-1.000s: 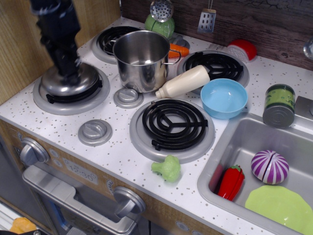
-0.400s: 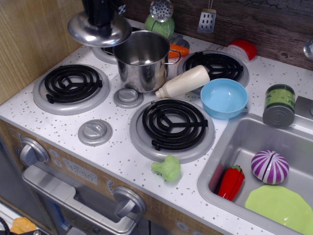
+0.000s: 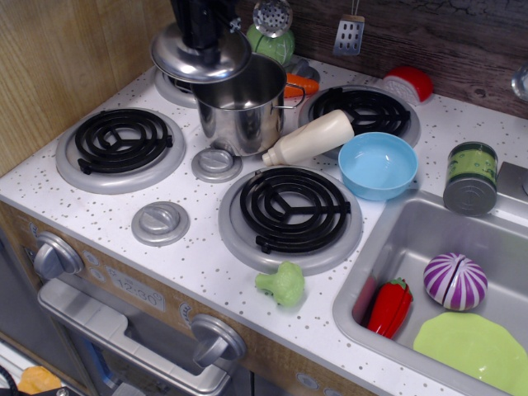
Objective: Put lid on pot or pan
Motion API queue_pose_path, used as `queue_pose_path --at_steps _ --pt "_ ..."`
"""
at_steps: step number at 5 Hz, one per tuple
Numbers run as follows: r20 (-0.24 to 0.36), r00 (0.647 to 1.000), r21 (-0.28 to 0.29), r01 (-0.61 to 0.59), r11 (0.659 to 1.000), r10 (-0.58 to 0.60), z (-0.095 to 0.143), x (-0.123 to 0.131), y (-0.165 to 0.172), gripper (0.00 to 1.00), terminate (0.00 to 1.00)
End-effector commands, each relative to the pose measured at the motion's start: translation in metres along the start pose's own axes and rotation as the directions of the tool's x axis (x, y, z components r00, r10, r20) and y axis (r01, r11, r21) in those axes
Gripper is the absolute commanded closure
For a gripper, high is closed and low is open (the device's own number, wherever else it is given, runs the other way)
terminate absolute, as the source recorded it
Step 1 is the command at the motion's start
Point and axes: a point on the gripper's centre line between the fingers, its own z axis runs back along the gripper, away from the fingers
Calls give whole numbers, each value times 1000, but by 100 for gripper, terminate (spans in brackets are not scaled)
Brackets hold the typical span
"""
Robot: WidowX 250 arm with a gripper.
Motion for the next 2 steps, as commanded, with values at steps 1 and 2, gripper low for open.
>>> queue_pose_path --at_steps 1,2 --pt "75 997 -3 13 1000 -13 0 11 5 100 0" --pt "92 995 -4 29 1000 -29 -7 15 -1 100 100"
